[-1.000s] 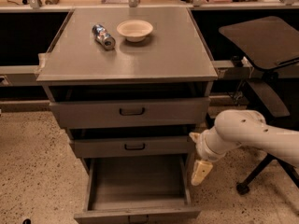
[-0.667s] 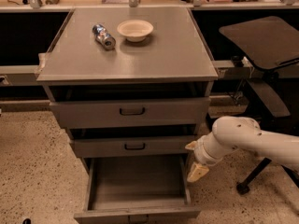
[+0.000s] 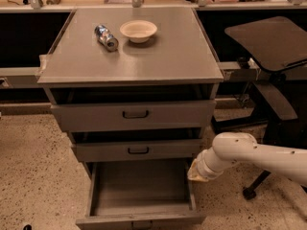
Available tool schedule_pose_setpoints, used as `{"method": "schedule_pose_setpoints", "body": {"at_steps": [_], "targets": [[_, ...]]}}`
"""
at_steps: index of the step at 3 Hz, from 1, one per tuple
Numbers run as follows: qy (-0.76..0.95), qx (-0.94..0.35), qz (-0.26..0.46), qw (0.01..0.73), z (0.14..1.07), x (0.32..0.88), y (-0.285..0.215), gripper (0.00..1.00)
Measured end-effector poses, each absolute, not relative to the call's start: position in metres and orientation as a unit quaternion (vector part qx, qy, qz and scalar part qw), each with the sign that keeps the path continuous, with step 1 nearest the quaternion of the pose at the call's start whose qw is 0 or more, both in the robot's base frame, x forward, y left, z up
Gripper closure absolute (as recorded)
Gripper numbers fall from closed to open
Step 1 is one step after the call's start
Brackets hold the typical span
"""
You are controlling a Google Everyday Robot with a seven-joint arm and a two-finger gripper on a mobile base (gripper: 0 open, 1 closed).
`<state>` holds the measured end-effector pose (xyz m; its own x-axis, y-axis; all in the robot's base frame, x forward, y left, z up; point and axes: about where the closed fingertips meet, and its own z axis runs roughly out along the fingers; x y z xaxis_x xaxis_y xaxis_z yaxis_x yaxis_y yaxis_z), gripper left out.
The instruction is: Close bottom drawer
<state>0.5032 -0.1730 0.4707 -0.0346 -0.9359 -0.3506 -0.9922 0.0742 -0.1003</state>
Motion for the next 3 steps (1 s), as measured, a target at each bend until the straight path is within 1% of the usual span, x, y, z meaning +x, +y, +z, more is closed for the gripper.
{"method": "schedule_pose_setpoints", "body": {"at_steps": [1,2,3], "targets": [[0.714,-0.675,0.085,0.165,0.4702,0.5035,-0.1728,0.95],[0.714,-0.675,0.085,0.165,0.4701,0.5035,-0.1727,1.0],[0.714,-0.675,0.085,0.165,0.47,0.5034,-0.1727,1.0]]}}
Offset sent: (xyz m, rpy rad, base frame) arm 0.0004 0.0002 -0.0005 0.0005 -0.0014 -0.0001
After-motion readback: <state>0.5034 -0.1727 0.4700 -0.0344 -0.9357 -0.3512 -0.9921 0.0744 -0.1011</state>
